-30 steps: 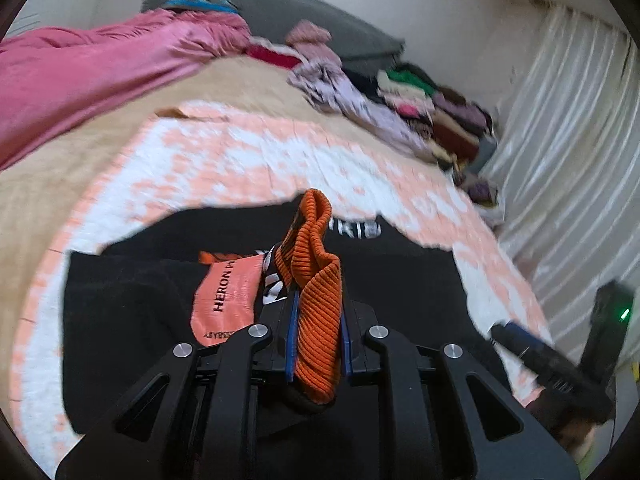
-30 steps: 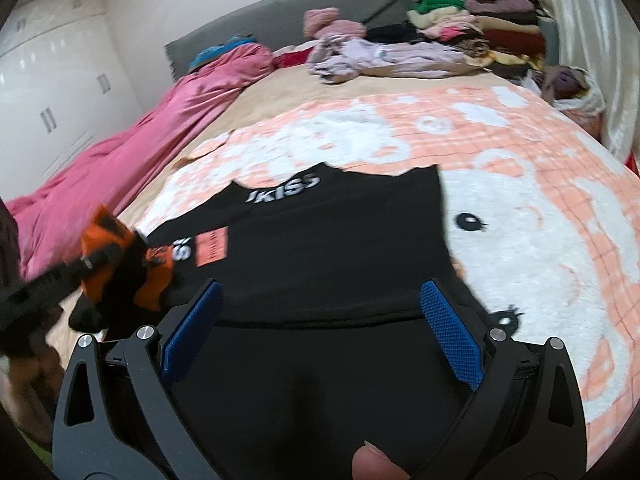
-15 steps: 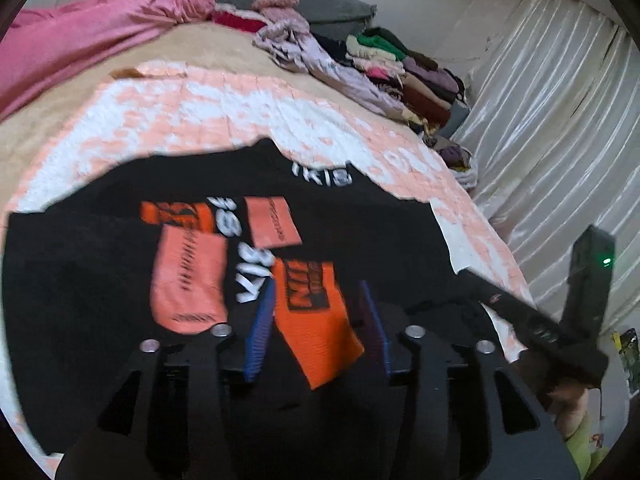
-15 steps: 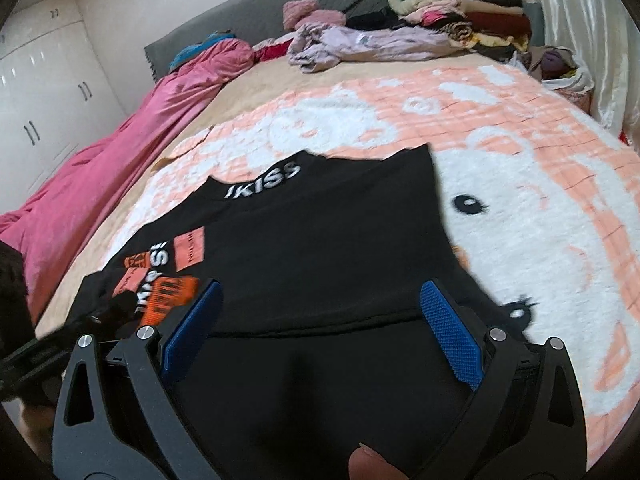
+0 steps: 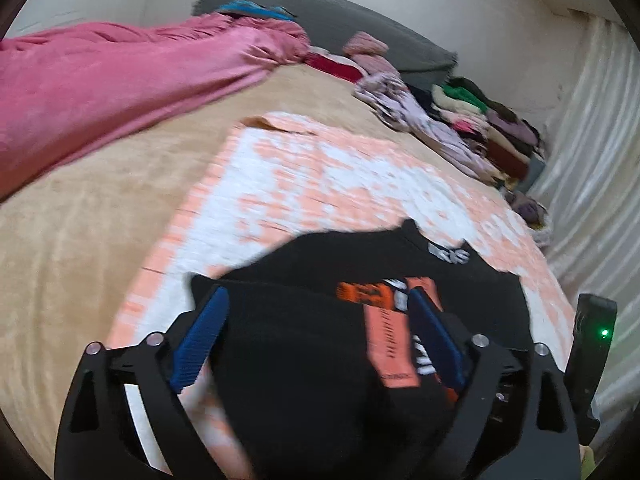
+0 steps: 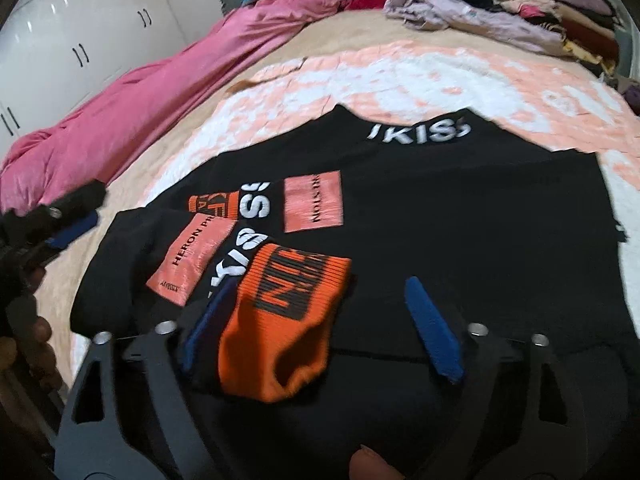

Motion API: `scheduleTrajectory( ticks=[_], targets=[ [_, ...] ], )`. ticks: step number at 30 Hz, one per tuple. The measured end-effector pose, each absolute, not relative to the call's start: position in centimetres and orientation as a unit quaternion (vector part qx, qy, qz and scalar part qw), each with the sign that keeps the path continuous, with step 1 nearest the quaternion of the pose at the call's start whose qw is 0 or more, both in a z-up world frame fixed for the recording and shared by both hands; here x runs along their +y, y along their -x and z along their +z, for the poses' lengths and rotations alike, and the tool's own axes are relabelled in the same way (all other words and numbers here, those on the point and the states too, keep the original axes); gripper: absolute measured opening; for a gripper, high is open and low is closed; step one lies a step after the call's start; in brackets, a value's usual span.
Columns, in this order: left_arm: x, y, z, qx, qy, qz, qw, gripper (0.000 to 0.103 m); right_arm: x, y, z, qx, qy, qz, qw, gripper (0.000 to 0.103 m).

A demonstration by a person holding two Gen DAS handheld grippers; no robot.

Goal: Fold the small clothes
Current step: 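Grasp the second orange cuff with the right tool and reposition it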

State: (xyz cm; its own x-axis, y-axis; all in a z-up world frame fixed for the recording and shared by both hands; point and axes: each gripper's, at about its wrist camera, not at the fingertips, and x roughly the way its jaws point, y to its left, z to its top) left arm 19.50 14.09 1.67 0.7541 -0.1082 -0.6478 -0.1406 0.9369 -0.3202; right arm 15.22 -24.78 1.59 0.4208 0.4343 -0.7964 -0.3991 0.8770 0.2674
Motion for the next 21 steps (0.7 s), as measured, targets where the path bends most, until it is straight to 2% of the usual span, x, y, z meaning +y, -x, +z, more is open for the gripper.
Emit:
scheduleTrajectory(
  ticks=[1, 2, 4, 5, 7, 12, 21],
  targets=[
    [14.8, -19.4, 1.8, 0.347, 0.173, 0.023, 0.921, 0.093, -24.6, -15.2, 1.4, 0.480, -0.022, 0.250, 0.841, 0.057],
    [15.4, -19.3, 1.9, 0.345, 0.174, 0.032, 0.922, 0.095, -24.4, -15.2, 1.4, 0.480, -0.024, 0.252, 0.840, 0.054],
    [16.7, -19.2, 1.9, 0.341, 0.188, 0.045, 0.920, 0.096, -24.0, -15.0, 1.4, 0.479, -0.028, 0.264, 0.836, 0.035],
    [17.2, -19.0, 2.0, 0.340, 0.196, 0.046, 0.918, 0.096, -23.8, -14.9, 1.5, 0.478, -0.030, 0.266, 0.836, 0.031],
    [18.4, -18.9, 1.9, 0.337, 0.210, 0.059, 0.916, 0.096, -23.5, -14.5, 1.8, 0.476, -0.031, 0.276, 0.834, 0.005],
    [19.6, -18.5, 1.8, 0.329, 0.229, 0.070, 0.914, 0.096, -23.1, -13.6, 3.8, 0.448, -0.015, 0.289, 0.846, 0.004],
    [19.4, -18.6, 1.8, 0.324, 0.219, 0.074, 0.918, 0.096, -24.4, -13.6, 11.8, 0.344, 0.014, 0.298, 0.890, 0.004]
  ],
)
